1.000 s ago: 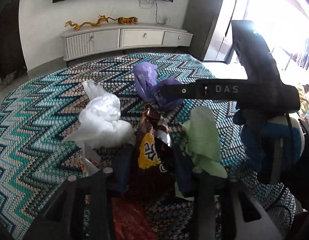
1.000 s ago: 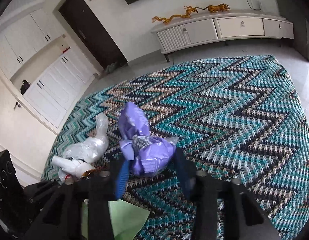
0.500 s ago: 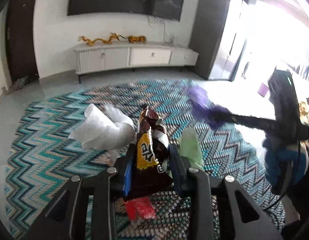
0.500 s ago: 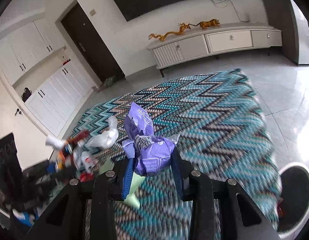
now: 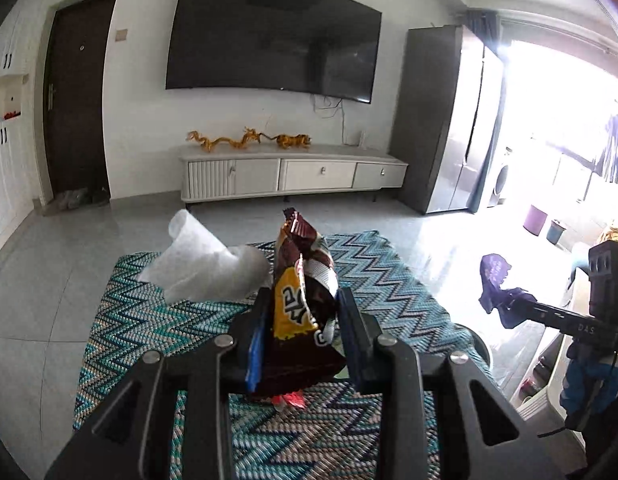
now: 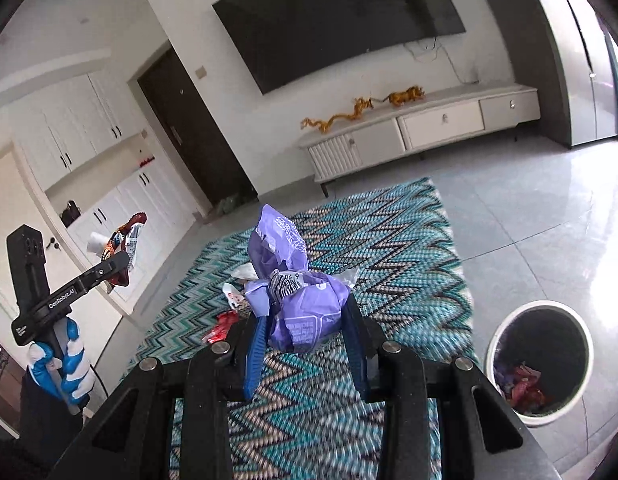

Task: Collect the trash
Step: 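Carry both bags over the trash bin and open both grippers to drop them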

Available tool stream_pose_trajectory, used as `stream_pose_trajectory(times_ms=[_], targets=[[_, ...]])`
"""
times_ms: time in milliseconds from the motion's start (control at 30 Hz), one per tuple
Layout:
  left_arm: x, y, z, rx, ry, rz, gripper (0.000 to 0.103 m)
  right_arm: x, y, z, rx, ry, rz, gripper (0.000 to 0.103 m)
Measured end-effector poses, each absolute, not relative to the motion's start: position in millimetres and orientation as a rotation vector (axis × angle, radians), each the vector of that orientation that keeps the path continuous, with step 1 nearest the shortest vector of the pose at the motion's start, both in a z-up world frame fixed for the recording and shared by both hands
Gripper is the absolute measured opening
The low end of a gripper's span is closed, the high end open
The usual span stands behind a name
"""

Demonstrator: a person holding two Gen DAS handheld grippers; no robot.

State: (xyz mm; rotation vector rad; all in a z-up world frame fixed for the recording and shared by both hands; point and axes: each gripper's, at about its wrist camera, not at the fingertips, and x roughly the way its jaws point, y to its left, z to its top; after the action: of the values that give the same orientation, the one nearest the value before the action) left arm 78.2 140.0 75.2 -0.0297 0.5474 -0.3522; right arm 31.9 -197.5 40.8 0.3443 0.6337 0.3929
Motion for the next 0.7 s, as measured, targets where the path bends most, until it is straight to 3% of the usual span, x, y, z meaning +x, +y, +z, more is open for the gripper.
stream_pose_trajectory(times_ms=[200,500,567,633,700], targets=[[54.8,122.0,62.7,-0.016,0.582,-0.412,0.031,-6.0,-214.6,44.8,0.359,0.607,0.374,0.033],[52.6,88.9,-56.4,-0.057,0.894,-0.549,0.034,-21.3,-229.3,24.8,0.387,0.661,0.314,0.033],[51.8,84.2,-71.3,-0.062,0.932,-0.569,0.041,-23.5,-231.7,21.8,0.39,0.666,0.307,0.033],[48.3,80.1,-76.3,-0.063,0.939,-0.592,0.058,-22.7,-231.9,19.3,0.392,0.672,0.304,0.033],[42.7,75.2,-74.2,-0.067,0.932,-0.627,0.066,-20.8,-231.8,15.6,0.396,0.677,0.306,0.033]])
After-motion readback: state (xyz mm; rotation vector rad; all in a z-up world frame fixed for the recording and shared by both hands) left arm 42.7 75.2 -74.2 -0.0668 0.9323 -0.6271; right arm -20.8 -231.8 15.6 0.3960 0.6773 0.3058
